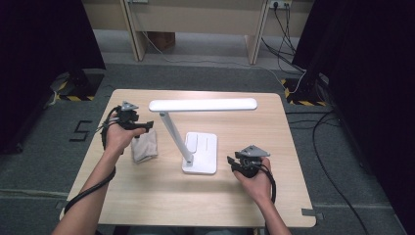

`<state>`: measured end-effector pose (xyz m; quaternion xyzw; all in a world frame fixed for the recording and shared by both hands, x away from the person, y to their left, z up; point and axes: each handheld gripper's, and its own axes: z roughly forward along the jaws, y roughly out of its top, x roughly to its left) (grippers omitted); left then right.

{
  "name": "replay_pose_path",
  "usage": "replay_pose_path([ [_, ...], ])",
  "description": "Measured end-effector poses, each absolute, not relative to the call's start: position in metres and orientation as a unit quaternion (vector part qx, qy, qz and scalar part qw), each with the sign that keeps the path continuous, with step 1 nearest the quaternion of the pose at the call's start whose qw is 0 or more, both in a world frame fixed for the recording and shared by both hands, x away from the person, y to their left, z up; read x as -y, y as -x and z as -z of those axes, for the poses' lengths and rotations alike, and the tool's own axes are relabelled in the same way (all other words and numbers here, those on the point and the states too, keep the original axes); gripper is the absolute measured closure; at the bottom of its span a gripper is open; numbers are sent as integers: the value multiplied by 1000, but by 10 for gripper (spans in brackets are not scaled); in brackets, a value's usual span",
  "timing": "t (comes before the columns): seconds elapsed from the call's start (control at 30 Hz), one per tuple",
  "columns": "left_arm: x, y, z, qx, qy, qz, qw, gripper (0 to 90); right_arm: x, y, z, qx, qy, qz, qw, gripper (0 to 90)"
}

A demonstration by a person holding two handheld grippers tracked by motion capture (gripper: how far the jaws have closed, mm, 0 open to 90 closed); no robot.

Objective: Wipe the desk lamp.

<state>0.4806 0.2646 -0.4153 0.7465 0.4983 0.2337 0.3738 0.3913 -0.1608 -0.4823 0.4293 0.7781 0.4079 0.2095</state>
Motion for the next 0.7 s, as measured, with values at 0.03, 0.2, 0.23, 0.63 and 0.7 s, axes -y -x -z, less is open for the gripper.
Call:
replay_pose_path([
  [0.03,-269,-479,415,-500,-745,-234,374,310,162,-391,483,-778,-428,-409,211,607],
  [0.2,-293,-471,415,-507,-736,-237,380,312,171,-388,483,-771,-436,-410,216,604],
  [0.23,-298,-470,415,-505,-737,-246,376,312,172,-387,483,-770,-438,-411,216,603],
  [0.63,-324,-428,423,-511,-717,-255,401,318,193,-370,478,-753,-448,-422,233,588],
  [0.7,-327,-422,423,-508,-715,-260,405,320,198,-366,477,-749,-452,-423,235,585],
])
